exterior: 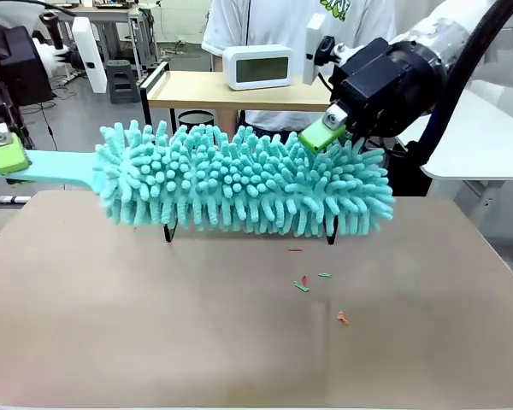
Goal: Clean the shelf.
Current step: Hand the Duster back to the human.
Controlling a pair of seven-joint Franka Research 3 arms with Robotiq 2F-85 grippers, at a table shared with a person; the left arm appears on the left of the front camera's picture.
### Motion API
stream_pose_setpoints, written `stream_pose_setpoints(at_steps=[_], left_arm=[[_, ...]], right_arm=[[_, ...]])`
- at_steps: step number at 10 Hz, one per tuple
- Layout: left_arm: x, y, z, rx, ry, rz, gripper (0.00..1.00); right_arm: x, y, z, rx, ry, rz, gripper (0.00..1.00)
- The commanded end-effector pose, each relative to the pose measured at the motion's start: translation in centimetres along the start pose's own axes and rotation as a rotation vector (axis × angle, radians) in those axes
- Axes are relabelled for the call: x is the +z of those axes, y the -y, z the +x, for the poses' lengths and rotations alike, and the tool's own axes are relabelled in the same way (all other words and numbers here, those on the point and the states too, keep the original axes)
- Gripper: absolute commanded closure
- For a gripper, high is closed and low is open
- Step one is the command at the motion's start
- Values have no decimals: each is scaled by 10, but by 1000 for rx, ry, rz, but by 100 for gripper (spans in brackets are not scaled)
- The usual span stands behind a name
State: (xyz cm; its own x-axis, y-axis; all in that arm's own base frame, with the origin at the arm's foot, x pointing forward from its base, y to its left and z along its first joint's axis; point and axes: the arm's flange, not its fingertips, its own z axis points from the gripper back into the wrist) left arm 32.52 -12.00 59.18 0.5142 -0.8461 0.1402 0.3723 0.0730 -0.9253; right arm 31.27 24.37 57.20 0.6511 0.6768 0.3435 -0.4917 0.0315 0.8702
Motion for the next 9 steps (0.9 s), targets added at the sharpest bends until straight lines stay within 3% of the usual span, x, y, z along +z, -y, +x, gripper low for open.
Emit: stream_pose_setpoints(at_steps=[1,4,5,6,7,8,9], left_arm=[[3,4,1,-15,13,-26,87],[4,6,1,-31,9,-42,87],[3,4,1,-26,7,-41,87],[3,5,1,-20,6,-41,87],[3,4,2,-14,2,-37,87],[1,4,2,-11,-3,-35,87],[1,3,2,-10,-4,-29,87]], right_arm=[[5,1,-2,5,-29,-8,0],[5,1,-3,-2,-55,11,0],[5,2,-3,-1,-64,10,60],[4,1,-3,3,-69,22,60],[5,1,-4,2,-67,13,100],[5,2,-4,-2,-61,12,62],[5,2,-4,-9,-57,6,100]])
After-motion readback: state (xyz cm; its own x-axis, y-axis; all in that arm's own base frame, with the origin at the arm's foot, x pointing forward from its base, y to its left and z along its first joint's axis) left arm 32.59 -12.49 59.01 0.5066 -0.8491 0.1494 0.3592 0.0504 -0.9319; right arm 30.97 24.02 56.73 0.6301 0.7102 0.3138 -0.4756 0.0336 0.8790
